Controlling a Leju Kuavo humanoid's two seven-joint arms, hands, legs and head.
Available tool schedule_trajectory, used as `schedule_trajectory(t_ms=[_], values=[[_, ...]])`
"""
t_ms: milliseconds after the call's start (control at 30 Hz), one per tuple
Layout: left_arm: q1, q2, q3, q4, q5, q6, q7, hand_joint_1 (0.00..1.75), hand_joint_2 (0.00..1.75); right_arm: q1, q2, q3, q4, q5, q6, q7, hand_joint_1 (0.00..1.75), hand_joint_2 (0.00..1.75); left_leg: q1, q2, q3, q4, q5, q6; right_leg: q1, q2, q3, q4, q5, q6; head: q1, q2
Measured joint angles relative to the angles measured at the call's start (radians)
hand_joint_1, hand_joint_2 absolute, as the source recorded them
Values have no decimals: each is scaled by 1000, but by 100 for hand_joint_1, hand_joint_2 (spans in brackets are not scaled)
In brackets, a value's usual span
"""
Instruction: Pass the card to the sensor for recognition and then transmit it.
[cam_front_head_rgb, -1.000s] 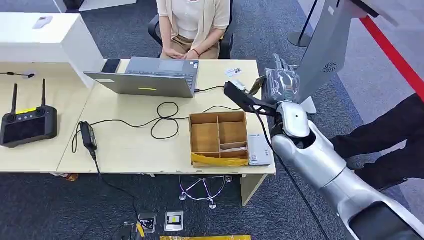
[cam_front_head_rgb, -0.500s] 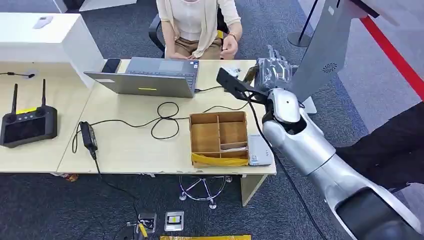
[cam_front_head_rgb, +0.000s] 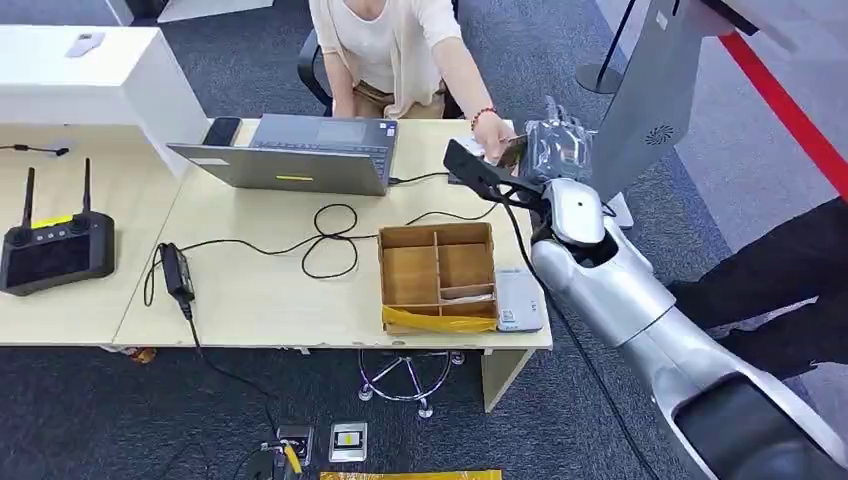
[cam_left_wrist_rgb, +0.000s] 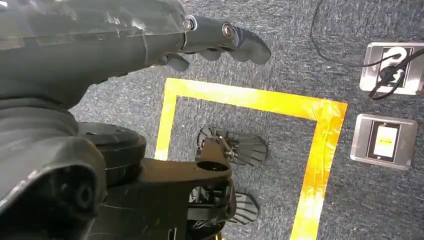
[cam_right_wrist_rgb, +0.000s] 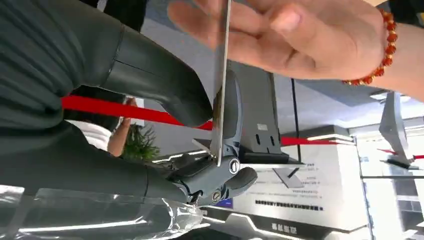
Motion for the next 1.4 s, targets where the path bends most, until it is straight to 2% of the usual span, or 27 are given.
schedule_trajectory(t_ms=[367, 633, 667, 700, 867, 1033, 1133, 1400], values=[[0, -6, 0, 0, -3, 0, -2, 0, 0, 17, -11, -31, 1, 20, 14, 0, 175, 175, 0, 0, 0, 0, 0, 0, 0, 0, 0, 0, 0, 0, 0, 0], [0, -6, 0, 0, -10, 0, -2, 0, 0, 52, -11, -82, -6, 83, 34, 0, 175, 175, 0, 0, 0, 0, 0, 0, 0, 0, 0, 0, 0, 0, 0, 0], [0, -6, 0, 0, -11, 0, -2, 0, 0, 58, -11, -91, -10, 90, 39, 0, 0, 175, 0, 0, 0, 0, 0, 0, 0, 0, 0, 0, 0, 0, 0, 0], [0, -6, 0, 0, -11, 1, -1, 0, 0, 64, -11, -100, -14, 94, 47, 0, 0, 0, 0, 0, 0, 0, 0, 0, 0, 0, 0, 0, 0, 0, 0, 0], [0, -7, 0, 0, -13, 2, -2, 0, 0, 100, -16, -134, -47, 145, 59, 0, 0, 0, 0, 0, 0, 0, 0, 0, 0, 0, 0, 0, 0, 0, 0, 0], [0, -7, 0, 0, -13, 2, -2, 0, 0, 101, -16, -135, -48, 145, 58, 0, 0, 0, 0, 0, 0, 0, 0, 0, 0, 0, 0, 0, 0, 0, 0, 0], [0, -8, 0, 0, -12, 3, 0, 0, 0, 131, -30, -145, -100, 110, 63, 0, 0, 0, 0, 0, 0, 0, 0, 0, 0, 0, 0, 0, 0, 0, 0, 0], [0, -8, 0, 0, -10, 7, 0, 0, 0, 134, -38, -145, -114, 71, 3, 0, 0, 0, 0, 0, 0, 0, 0, 0, 0, 0, 0, 0, 0, 0, 0, 0]])
